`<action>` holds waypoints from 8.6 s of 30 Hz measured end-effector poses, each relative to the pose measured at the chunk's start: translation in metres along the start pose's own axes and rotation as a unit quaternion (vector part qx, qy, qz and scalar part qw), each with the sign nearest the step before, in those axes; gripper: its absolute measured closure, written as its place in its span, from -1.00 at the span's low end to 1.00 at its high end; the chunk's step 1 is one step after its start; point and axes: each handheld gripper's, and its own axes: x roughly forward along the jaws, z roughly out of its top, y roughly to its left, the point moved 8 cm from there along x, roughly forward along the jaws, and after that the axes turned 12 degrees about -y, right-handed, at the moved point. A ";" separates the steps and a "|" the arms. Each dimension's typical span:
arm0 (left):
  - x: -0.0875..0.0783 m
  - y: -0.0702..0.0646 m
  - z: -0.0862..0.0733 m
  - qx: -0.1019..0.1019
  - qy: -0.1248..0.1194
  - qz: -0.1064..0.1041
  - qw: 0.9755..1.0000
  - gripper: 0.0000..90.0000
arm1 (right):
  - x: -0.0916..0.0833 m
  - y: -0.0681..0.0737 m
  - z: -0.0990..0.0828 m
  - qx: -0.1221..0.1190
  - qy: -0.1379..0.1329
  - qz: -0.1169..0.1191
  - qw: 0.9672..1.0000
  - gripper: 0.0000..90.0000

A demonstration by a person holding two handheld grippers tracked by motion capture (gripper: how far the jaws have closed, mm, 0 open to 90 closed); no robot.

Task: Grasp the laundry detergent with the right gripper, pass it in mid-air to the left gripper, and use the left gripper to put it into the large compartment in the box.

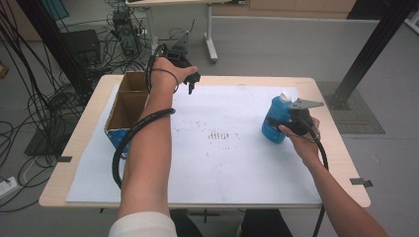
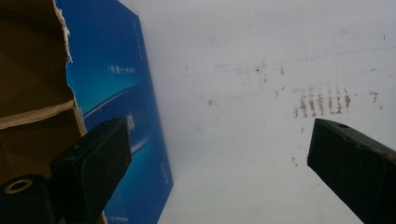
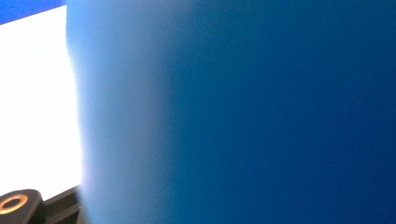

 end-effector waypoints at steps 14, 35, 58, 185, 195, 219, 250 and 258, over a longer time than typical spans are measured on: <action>-0.004 -0.001 0.000 0.002 -0.002 0.002 1.000 -0.85 | 0.000 0.000 0.000 0.001 0.001 0.002 1.000 -0.05; -0.007 -0.003 0.002 0.005 -0.005 0.001 1.000 -0.85 | 0.000 0.000 0.000 0.002 -0.001 0.006 1.000 -0.03; -0.012 -0.004 0.003 0.007 -0.008 0.004 1.000 -0.85 | 0.000 -0.001 0.000 0.003 -0.002 0.008 1.000 -0.01; -0.111 -0.034 -0.051 0.449 -0.030 -0.098 0.888 -0.85 | 0.099 0.216 0.139 -0.076 0.042 0.385 0.919 -0.01; -0.099 -0.042 -0.061 0.475 -0.005 -0.114 0.873 -0.84 | 0.085 0.225 0.141 -0.092 0.019 0.410 0.907 -0.01; -0.088 -0.058 -0.074 0.494 0.017 -0.154 0.856 -0.80 | 0.067 0.233 0.148 -0.115 -0.013 0.437 0.892 -0.01; -0.086 -0.069 -0.077 0.508 0.021 -0.163 0.845 -0.82 | 0.062 0.237 0.149 -0.115 -0.012 0.444 0.888 -0.02; -0.086 -0.071 -0.078 0.507 0.019 -0.167 0.845 -0.81 | 0.062 0.237 0.149 -0.115 -0.014 0.445 0.888 -0.02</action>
